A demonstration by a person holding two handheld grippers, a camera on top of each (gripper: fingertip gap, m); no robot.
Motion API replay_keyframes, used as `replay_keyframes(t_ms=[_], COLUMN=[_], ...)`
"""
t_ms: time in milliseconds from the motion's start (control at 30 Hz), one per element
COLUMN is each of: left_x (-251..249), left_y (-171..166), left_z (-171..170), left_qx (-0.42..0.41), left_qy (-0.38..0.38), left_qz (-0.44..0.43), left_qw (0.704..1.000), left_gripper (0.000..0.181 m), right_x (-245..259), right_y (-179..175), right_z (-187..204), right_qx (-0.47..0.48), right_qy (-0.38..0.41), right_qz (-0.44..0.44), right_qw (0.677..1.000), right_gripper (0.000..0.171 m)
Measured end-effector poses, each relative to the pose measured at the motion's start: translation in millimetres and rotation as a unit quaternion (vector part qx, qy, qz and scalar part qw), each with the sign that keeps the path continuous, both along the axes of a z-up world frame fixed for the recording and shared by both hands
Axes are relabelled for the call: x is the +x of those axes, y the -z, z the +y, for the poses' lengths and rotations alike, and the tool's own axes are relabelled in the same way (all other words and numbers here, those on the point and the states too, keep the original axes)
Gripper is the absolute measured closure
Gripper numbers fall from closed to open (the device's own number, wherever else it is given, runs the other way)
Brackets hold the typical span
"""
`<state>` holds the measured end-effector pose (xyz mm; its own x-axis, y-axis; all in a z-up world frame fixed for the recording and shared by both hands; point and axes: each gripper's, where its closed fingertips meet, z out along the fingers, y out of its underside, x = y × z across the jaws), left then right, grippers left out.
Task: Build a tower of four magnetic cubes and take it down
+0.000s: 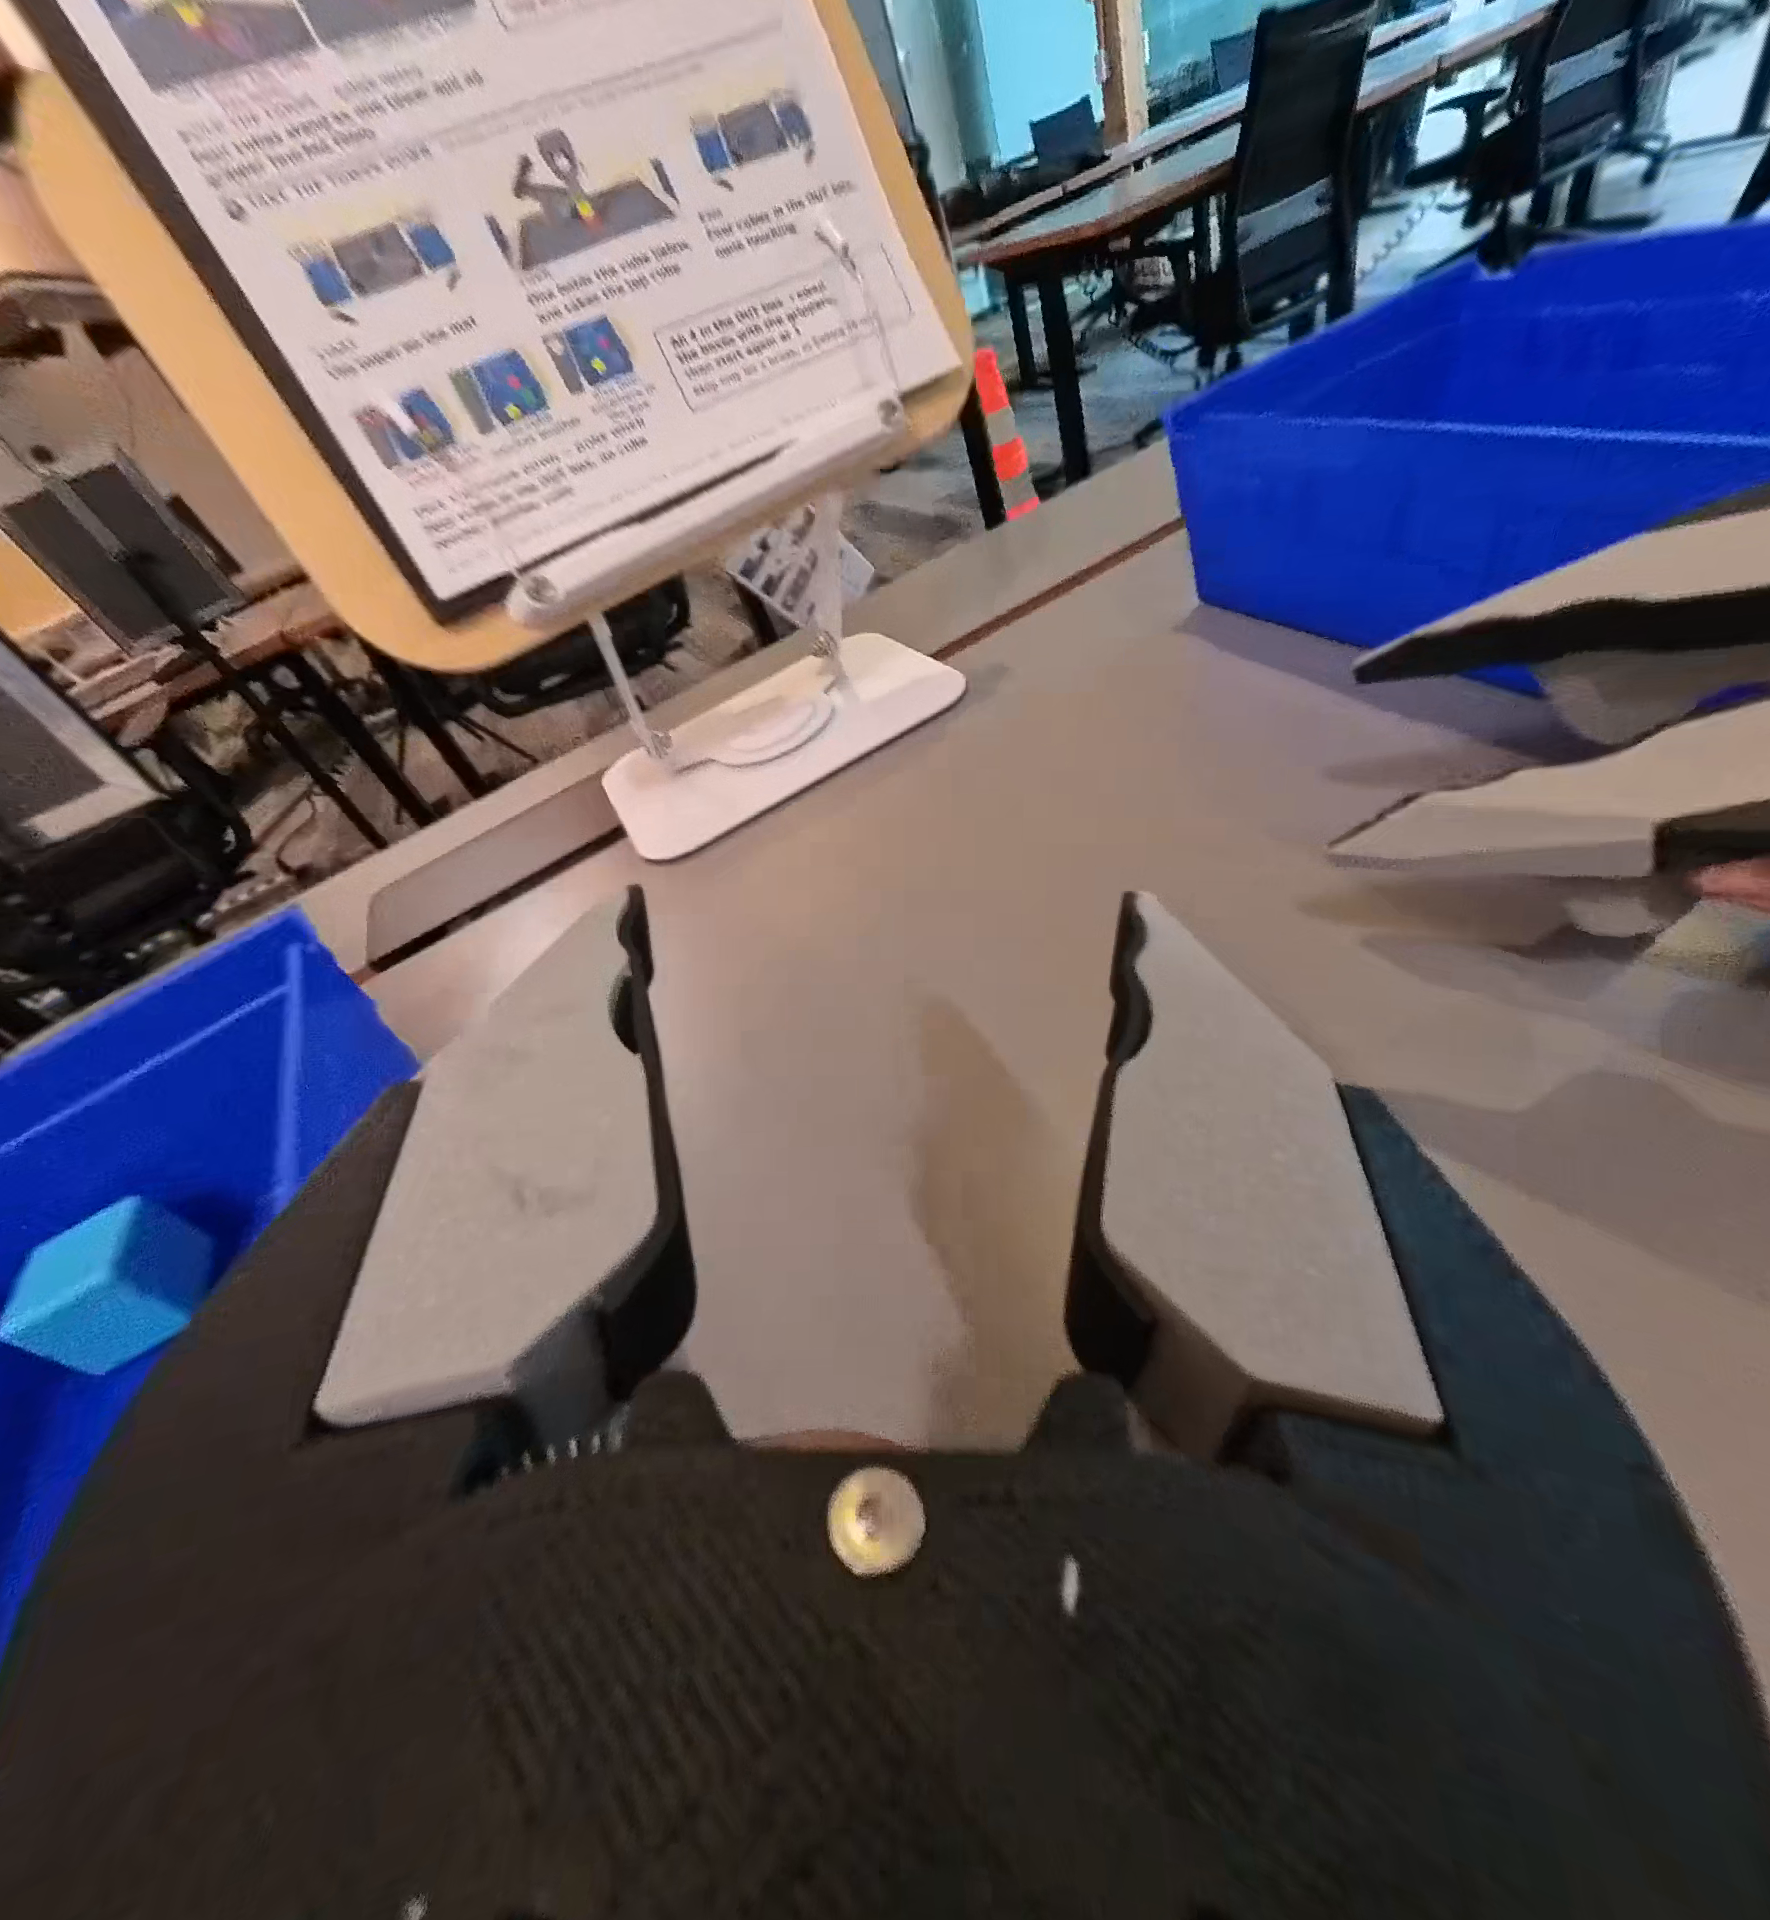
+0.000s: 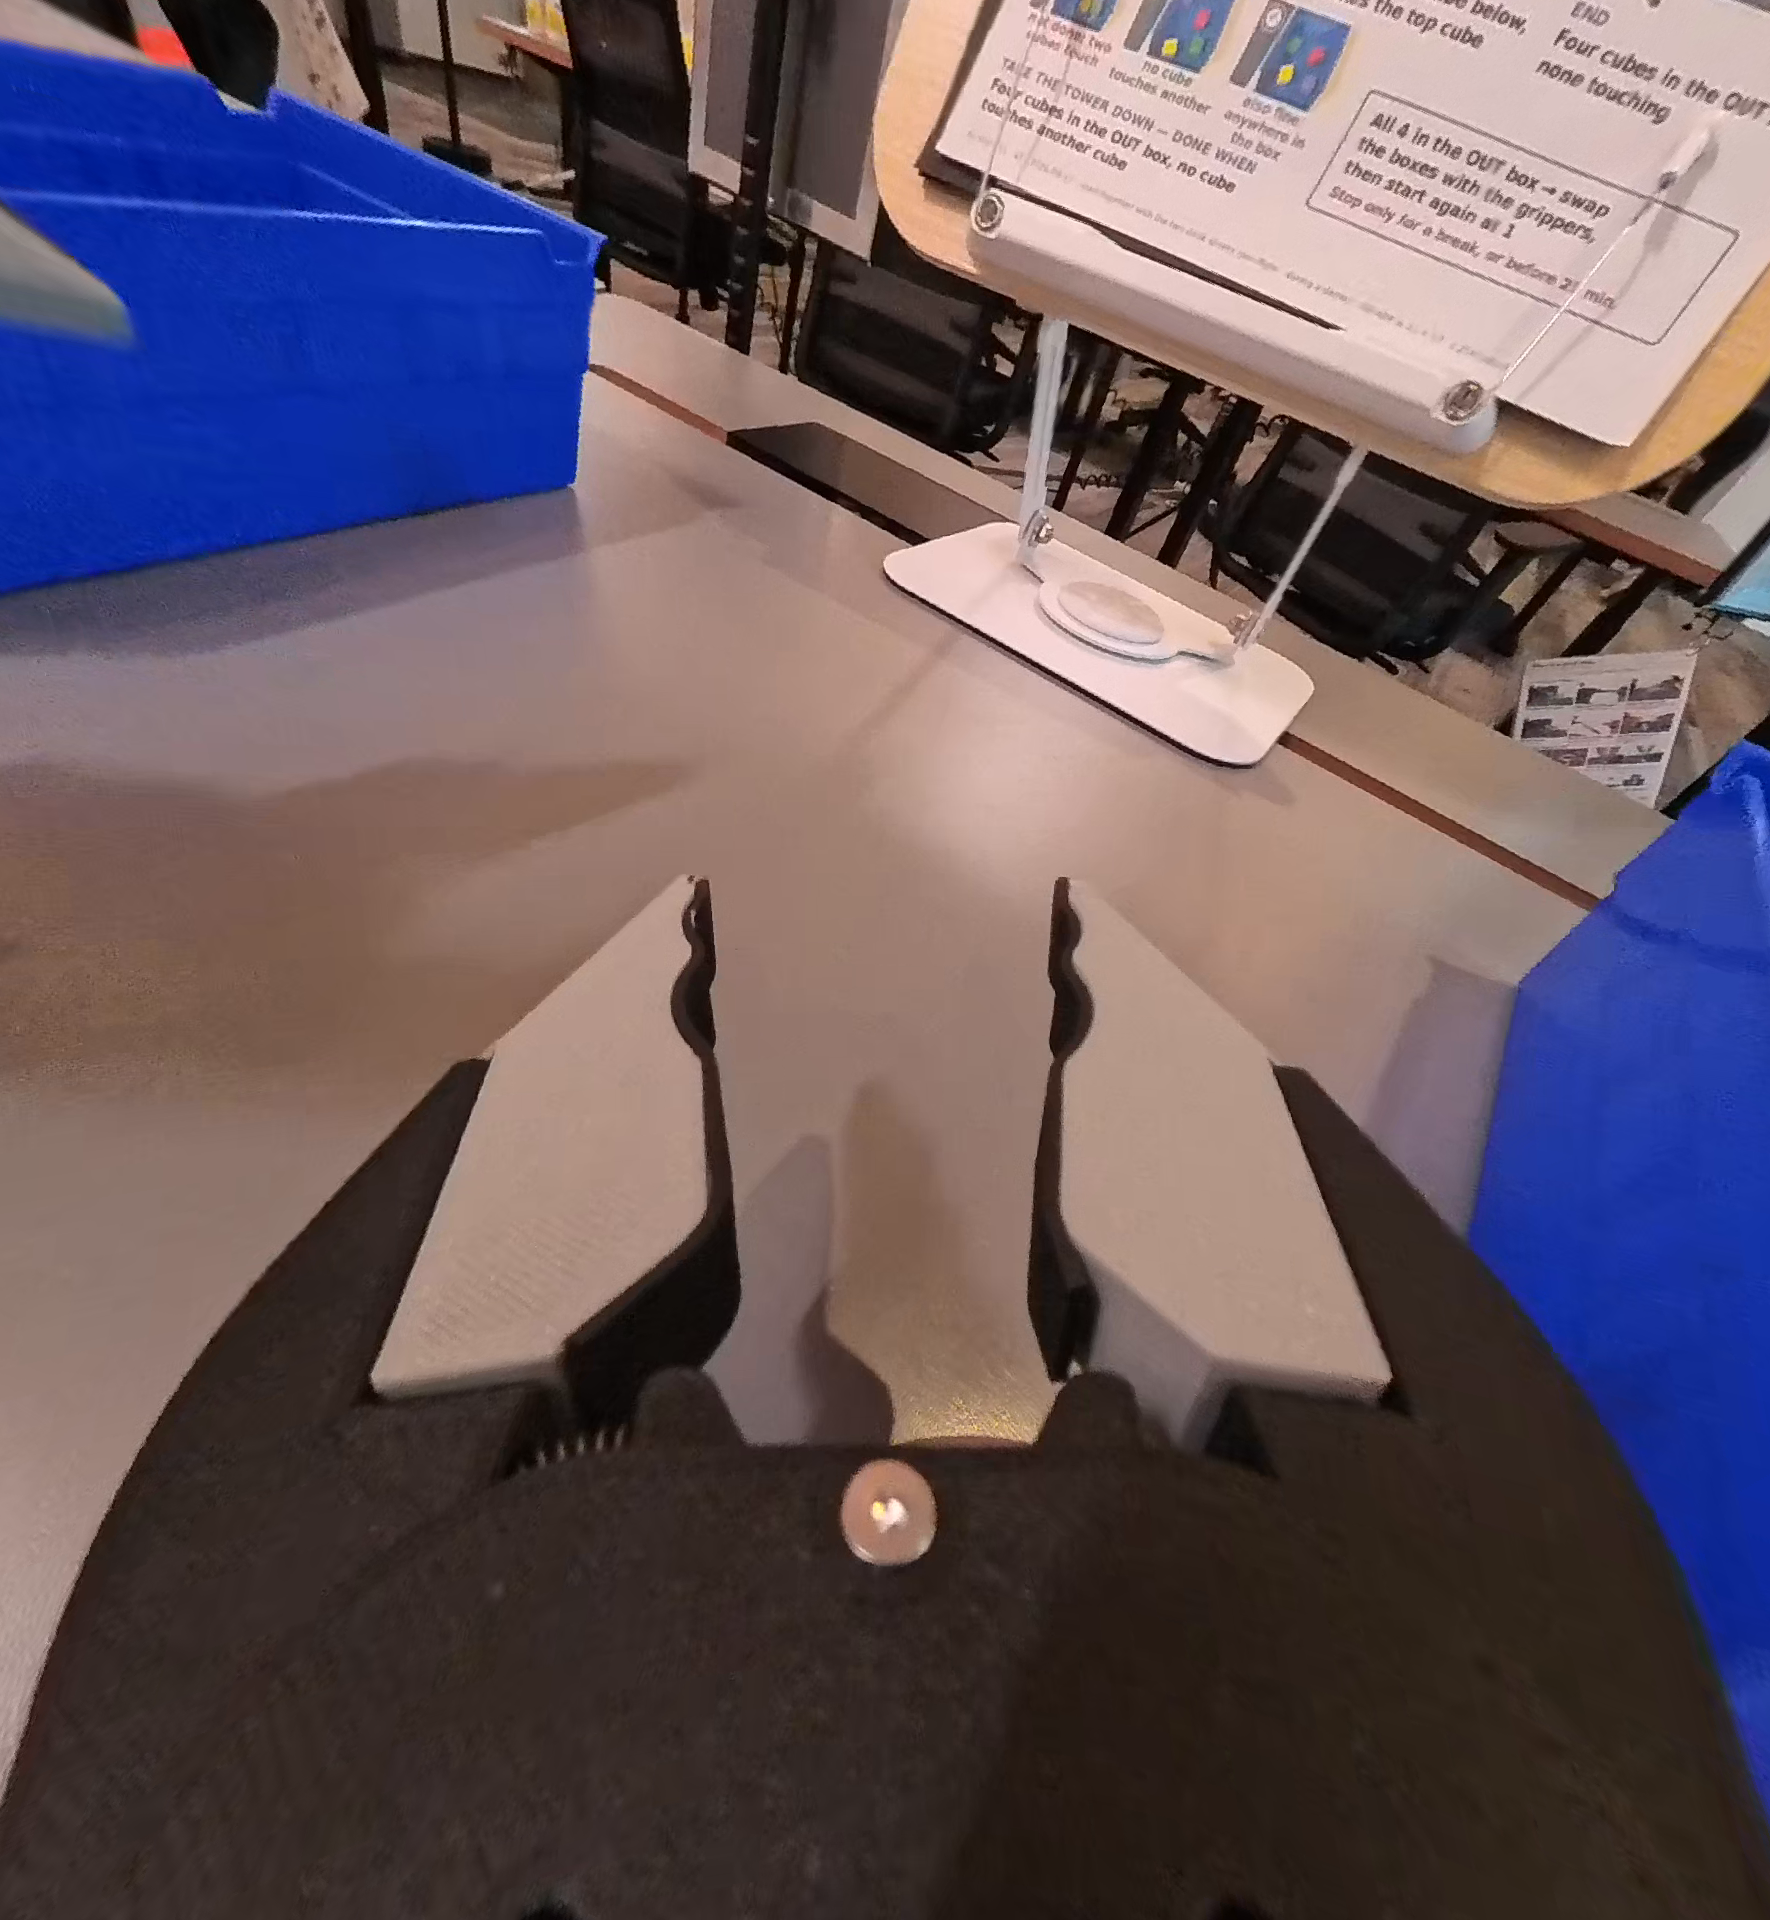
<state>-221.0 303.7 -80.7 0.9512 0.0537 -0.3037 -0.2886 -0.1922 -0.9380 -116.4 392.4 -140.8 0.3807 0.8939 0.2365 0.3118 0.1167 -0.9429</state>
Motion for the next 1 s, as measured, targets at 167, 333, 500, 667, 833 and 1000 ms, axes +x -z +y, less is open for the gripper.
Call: replay_keyframes(t_ms=[167, 333, 500, 667, 833, 1000], left_x=[-46.8, -122.0, -168.0, -187.9, -188.7, -199.7], left_y=[-66.8, -84.5, -72.0, -30.4, 5.5, 41.6], left_z=[-61.6, -109.3, -129.7, -129.6, -127.7, -132.0], left_qx=[0.039, 0.03, 0.028, -0.036, -0.141, -0.257], left_qy=[-0.022, -0.071, -0.095, -0.112, -0.083, -0.092], left_qz=[-0.009, -0.051, -0.11, -0.116, -0.13, -0.109], left_qw=[0.999, 0.996, 0.989, 0.986, 0.978, 0.956], left_gripper=[0.091, 0.094, 0.102, 0.106, 0.126, 0.124], right_x=[-1.2, -1.5, -1.3, -0.8, -0.5, -1.4], right_y=[-1.0, -4.2, -4.3, -2.2, -2.1, -1.9], right_z=[-3.6, -4.7, -4.7, -6.2, -6.6, -8.5], right_qx=[0.008, 0.003, 0.008, -0.013, -0.019, -0.013], right_qy=[-0.005, -0.008, -0.007, -0.014, -0.016, -0.018], right_qz=[-0.001, 0.011, 0.01, 0.01, 0.011, 0.008], right_qw=[1.0, 1.0, 1.0, 1.0, 1.0, 1.0], right_gripper=[0.111, 0.111, 0.112, 0.117, 0.12, 0.123])
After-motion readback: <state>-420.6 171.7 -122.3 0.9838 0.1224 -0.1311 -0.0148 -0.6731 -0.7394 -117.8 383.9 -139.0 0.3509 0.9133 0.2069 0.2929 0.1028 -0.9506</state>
